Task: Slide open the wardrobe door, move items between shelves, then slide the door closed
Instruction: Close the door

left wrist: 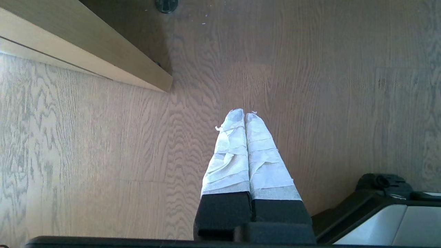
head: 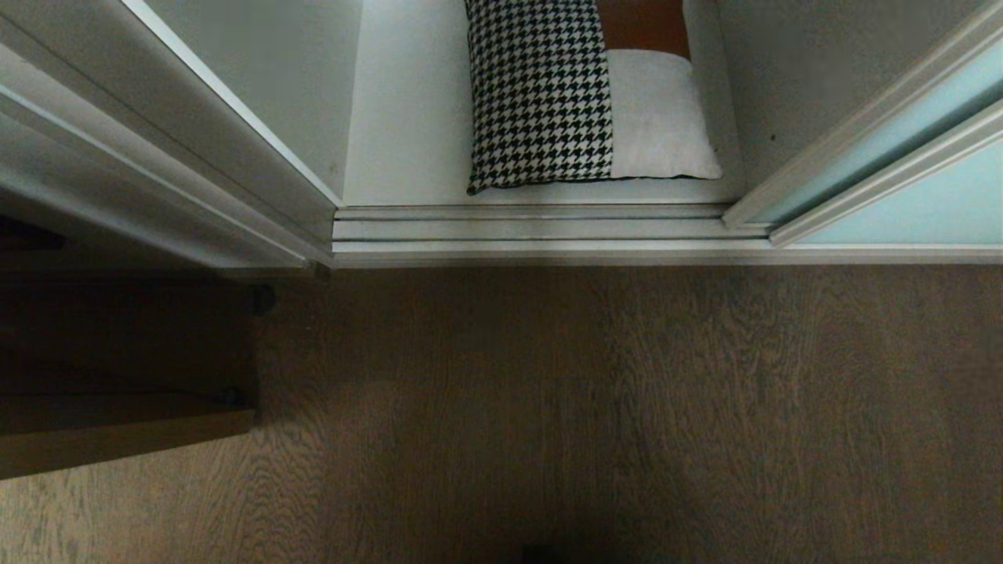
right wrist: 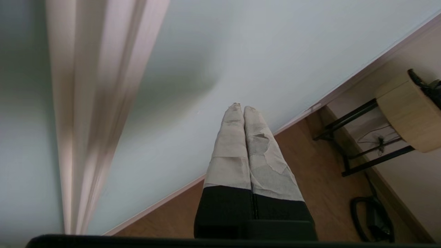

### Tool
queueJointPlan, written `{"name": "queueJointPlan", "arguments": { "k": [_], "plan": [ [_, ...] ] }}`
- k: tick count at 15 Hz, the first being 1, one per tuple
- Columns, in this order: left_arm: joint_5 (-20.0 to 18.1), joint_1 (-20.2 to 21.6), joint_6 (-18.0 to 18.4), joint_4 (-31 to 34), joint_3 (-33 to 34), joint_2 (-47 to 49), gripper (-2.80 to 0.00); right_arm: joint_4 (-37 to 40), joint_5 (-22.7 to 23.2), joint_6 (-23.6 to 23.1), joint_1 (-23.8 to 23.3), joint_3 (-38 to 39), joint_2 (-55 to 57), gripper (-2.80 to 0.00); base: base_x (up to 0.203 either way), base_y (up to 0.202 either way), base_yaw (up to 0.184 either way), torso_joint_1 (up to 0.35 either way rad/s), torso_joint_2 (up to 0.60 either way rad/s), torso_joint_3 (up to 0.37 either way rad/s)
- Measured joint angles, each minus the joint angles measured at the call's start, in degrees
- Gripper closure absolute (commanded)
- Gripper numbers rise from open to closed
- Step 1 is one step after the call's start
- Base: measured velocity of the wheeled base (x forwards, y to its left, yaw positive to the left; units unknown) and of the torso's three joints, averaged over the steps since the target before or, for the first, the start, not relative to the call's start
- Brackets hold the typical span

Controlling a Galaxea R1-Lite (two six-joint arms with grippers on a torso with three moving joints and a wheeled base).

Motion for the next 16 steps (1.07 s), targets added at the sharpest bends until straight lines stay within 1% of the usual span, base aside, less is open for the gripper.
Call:
{"name": "queueJointPlan", "arguments": {
  "k": [4, 7, 9, 14, 16],
  "plan": [
    [0.0, 0.0, 0.0, 0.0, 0.0, 0.0, 0.00, -0.1, 3.1, 0.0, 0.1, 0.4, 0.0, 0.00, 0.000, 0.000, 0.000, 0.000, 0.00, 0.000],
    [0.0, 0.0, 0.0, 0.0, 0.0, 0.0, 0.00, 0.4, 6.4, 0.1, 0.4, 0.8, -0.9, 0.00, 0.000, 0.000, 0.000, 0.000, 0.00, 0.000],
    [0.0, 0.0, 0.0, 0.0, 0.0, 0.0, 0.00, 0.6, 7.7, -0.2, 1.7, 1.4, -2.0, 0.00, 0.000, 0.000, 0.000, 0.000, 0.00, 0.000],
    [0.0, 0.0, 0.0, 0.0, 0.0, 0.0, 0.00, 1.0, 7.7, -0.8, 6.8, 3.0, -5.2, 0.00, 0.000, 0.000, 0.000, 0.000, 0.00, 0.000],
    [0.0, 0.0, 0.0, 0.0, 0.0, 0.0, 0.00, 1.2, 7.7, -0.9, 7.8, 3.4, -6.1, 0.00, 0.000, 0.000, 0.000, 0.000, 0.00, 0.000]
  ]
}}
